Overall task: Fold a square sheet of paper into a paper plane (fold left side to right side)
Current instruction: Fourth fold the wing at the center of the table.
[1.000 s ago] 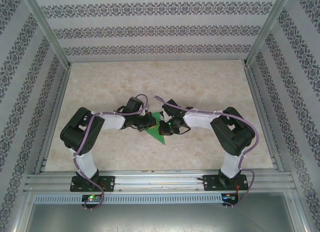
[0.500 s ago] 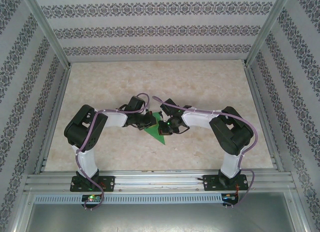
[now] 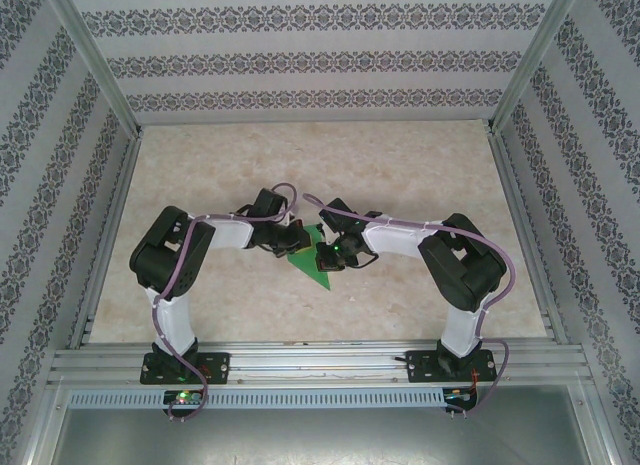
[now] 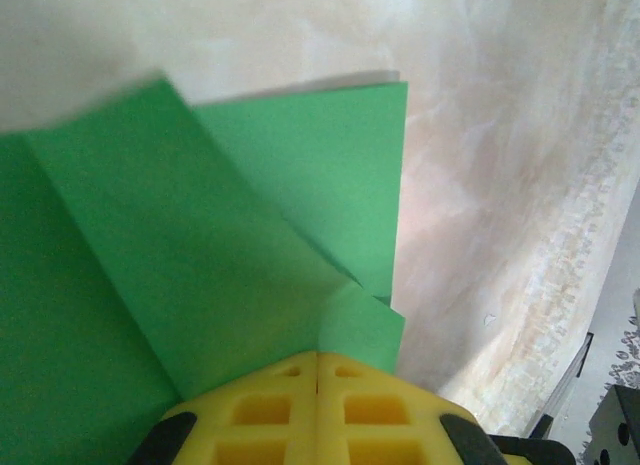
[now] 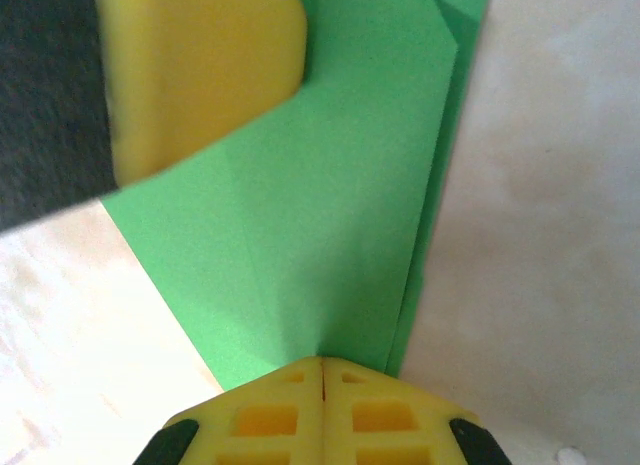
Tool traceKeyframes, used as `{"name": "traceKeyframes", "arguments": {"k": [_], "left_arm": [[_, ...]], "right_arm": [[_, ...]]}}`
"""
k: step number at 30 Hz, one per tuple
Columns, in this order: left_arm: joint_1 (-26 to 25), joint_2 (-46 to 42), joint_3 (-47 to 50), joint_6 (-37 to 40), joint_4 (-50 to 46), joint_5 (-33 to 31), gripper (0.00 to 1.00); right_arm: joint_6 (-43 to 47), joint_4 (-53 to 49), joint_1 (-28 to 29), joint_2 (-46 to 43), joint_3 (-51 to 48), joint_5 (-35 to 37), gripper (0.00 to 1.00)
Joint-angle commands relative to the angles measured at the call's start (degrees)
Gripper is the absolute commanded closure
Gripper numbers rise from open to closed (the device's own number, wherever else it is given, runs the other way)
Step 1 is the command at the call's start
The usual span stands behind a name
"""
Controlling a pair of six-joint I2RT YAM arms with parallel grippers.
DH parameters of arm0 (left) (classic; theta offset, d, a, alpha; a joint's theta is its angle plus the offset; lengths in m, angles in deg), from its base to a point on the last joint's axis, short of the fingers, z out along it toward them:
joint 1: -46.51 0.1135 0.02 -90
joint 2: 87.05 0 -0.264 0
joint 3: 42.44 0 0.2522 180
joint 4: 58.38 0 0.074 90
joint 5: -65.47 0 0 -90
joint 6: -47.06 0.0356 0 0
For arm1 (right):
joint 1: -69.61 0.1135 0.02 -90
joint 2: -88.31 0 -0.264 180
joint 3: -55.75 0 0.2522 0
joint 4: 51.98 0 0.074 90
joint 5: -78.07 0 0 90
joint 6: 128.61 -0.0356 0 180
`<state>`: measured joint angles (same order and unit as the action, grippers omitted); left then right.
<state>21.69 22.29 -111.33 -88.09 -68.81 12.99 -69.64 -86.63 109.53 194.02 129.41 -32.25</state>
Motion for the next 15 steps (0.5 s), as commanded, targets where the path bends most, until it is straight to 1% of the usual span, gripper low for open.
{"name": "traceKeyframes", "arguments": {"k": [1, 7, 15], "left_arm": [[3.87, 2.23, -2.40, 4.19, -4.19, -5.90, 1.00], [7.00, 4.10, -5.98, 7.24, -7.19, -6.52, 1.00], [10.55, 6.82, -9.10, 9.32, -8.25, -7.24, 1.00]], "right_arm": [[1.58, -10.14, 0.51, 5.64, -3.74, 7.05, 1.00], [1.70, -10.45, 0.51, 5.94, -3.74, 6.69, 1.00], [1.66, -10.49, 0.54, 5.81, -3.91, 6.52, 1.00]]}}
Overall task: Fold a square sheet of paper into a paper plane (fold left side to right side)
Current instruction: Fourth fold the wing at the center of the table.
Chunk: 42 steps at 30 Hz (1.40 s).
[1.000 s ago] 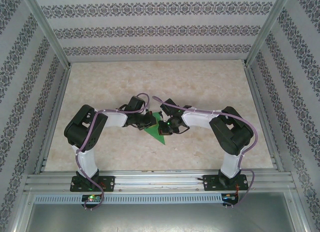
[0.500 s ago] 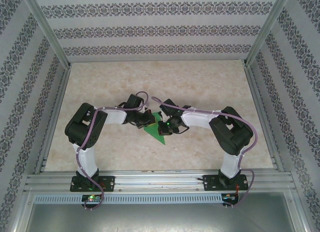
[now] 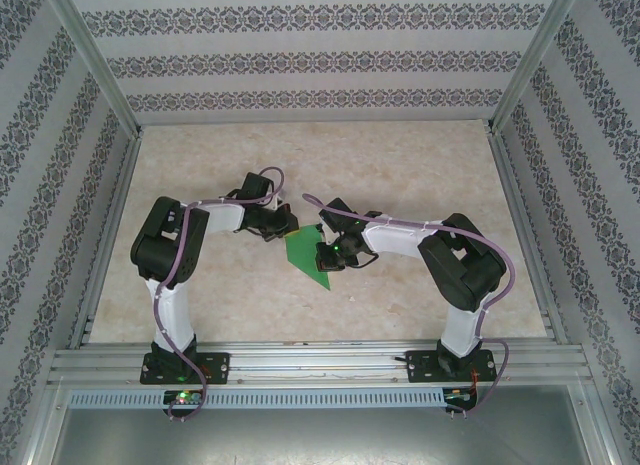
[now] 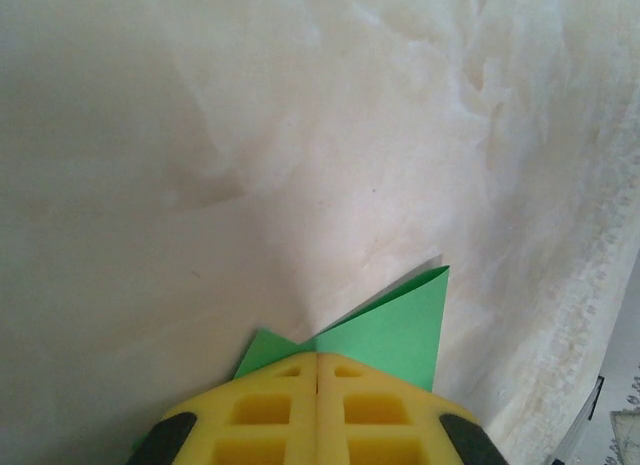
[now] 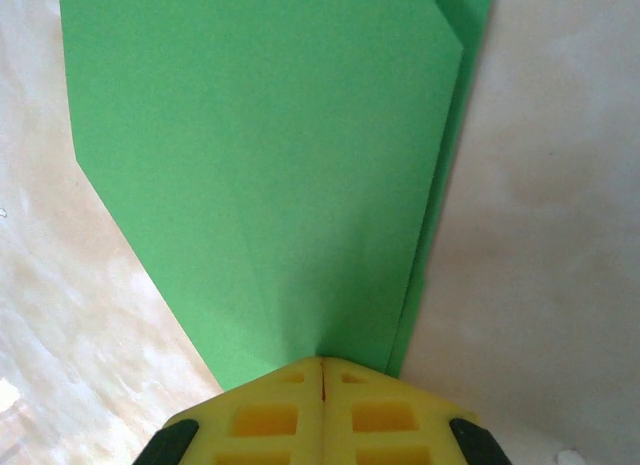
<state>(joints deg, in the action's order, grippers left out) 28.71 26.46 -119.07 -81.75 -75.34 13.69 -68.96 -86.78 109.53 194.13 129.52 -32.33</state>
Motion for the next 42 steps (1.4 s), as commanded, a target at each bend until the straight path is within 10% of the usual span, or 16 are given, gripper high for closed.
{"name": "traceKeyframes", "arguments": {"k": [1, 15, 24, 42], "left_arm": [[3.86, 2.91, -1.76, 3.21, -2.00, -8.04, 1.00], [5.77, -2.50, -4.69, 6.80, -5.73, -6.15, 1.00], [-1.78, -12.00, 5.68, 2.47, 1.57, -0.57, 1.00], [-6.85, -2.01, 4.61, 1.72, 0.91, -2.78, 1.00]], "right_arm": [[0.86, -10.27, 0.55, 5.71, -4.15, 6.60, 1.00], [-0.05, -8.94, 0.51, 5.19, -3.82, 5.55, 1.00], [-0.21, -8.93, 0.24, 5.09, -3.93, 6.08, 1.00], [-0.41, -6.92, 0.08, 3.37, -3.26, 2.33, 1.00]]}}
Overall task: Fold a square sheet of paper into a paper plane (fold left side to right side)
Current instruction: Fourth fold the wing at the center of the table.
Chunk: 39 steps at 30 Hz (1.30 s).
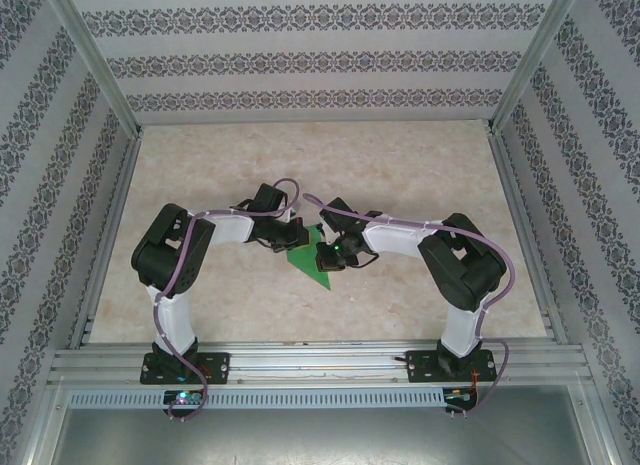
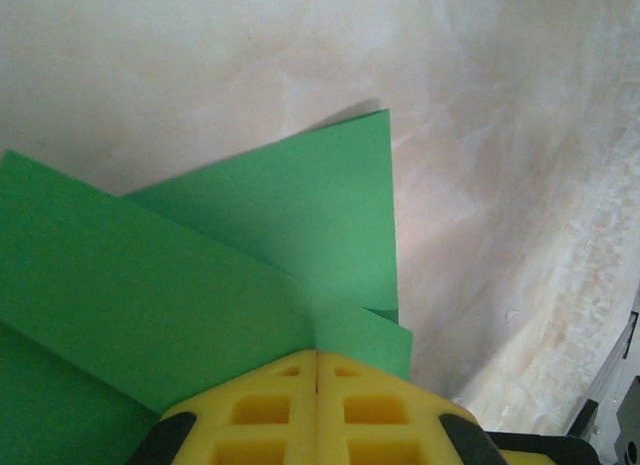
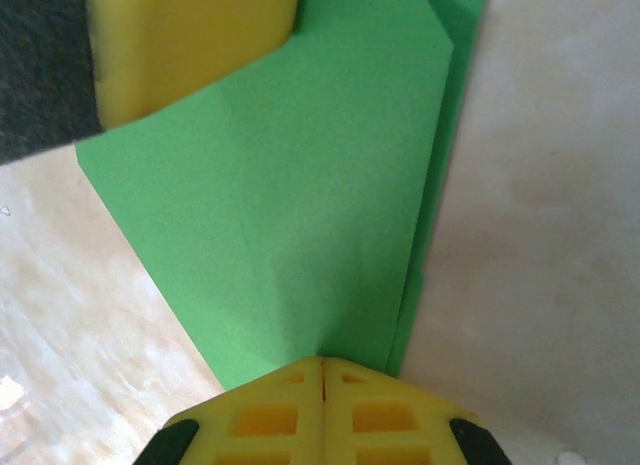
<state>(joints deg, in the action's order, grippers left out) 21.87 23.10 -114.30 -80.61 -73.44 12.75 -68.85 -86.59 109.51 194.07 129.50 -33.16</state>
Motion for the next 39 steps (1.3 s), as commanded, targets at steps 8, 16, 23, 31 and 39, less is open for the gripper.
{"name": "traceKeyframes", "arguments": {"k": [8, 16, 23, 31, 39], "left_arm": [[-0.04, 1.39, 2.10, 0.32, -0.99, -3.11, 1.00], [-0.10, 1.34, 2.78, -0.39, 0.51, -2.04, 1.00], [-0.14, 1.20, 2.87, -0.30, 0.69, -1.94, 1.00], [-0.10, 1.20, 2.87, -0.46, 0.92, -1.86, 1.00], [-0.14, 1.12, 2.89, -0.25, 0.80, -1.81, 1.00]], "right_arm": [[-1.61, -2.54, -1.34, -1.24, -0.39, -4.47, 1.00], [-5.11, 3.57, -3.51, -6.50, -0.43, -11.72, 1.00], [-10.27, 12.09, -3.15, -3.81, -3.21, -13.68, 1.00], [-11.64, 14.68, -2.54, -0.44, -2.51, -10.63, 1.00], [-11.76, 14.93, -2.48, 2.36, -0.72, -10.05, 1.00]]}}
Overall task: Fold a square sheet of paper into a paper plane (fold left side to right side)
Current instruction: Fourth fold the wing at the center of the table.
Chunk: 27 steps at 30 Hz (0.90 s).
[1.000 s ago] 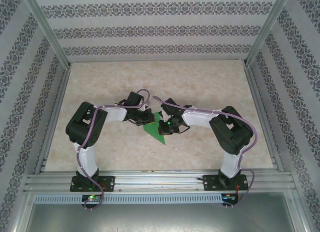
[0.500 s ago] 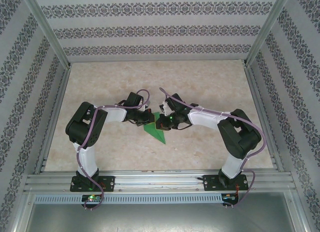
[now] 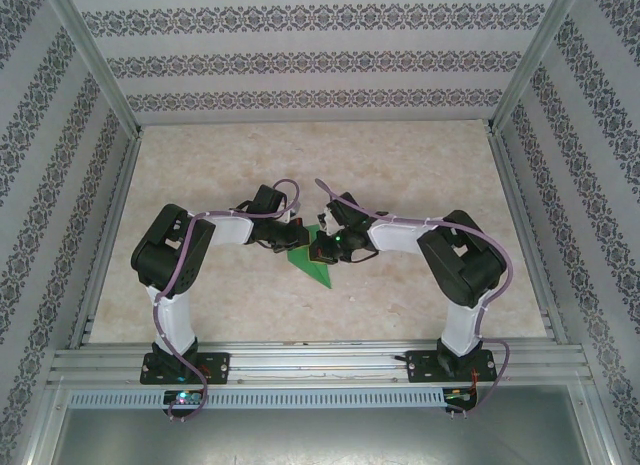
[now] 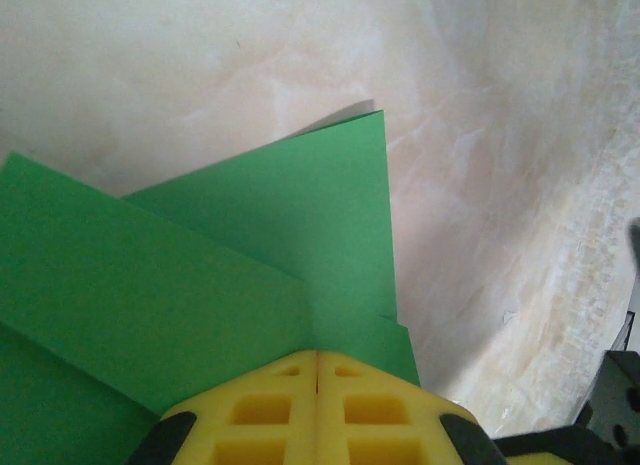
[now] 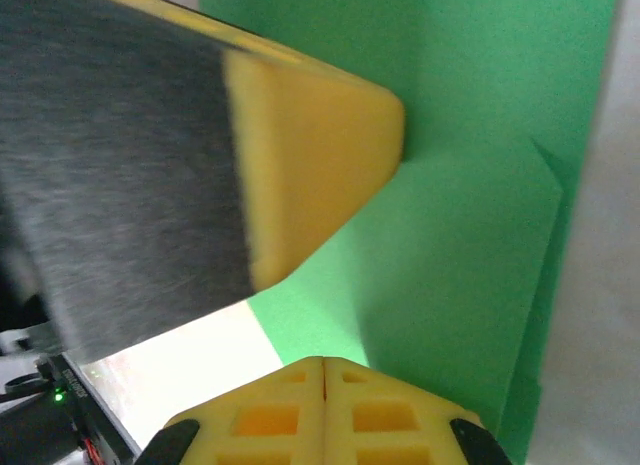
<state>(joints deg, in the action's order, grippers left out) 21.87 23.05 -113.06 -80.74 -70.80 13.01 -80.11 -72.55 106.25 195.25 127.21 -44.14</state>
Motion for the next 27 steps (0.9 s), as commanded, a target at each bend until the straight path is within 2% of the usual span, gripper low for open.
{"name": "traceKeyframes", "arguments": {"k": [1, 15, 27], "left_arm": [[-0.11, 1.18, 1.66, -0.17, -1.90, -2.12, 1.00], [-0.13, 1.22, 1.89, 0.01, -2.12, -3.07, 1.00], [0.03, 1.35, 1.86, 0.01, -2.59, -4.14, 1.00]], "right_arm": [[-0.52, 0.90, 0.71, 1.45, 1.80, 0.83, 1.00], [0.27, -4.22, 1.05, 2.31, 0.81, 2.76, 1.00], [1.50, -10.30, 2.56, 0.00, -4.00, 1.87, 1.00]]}}
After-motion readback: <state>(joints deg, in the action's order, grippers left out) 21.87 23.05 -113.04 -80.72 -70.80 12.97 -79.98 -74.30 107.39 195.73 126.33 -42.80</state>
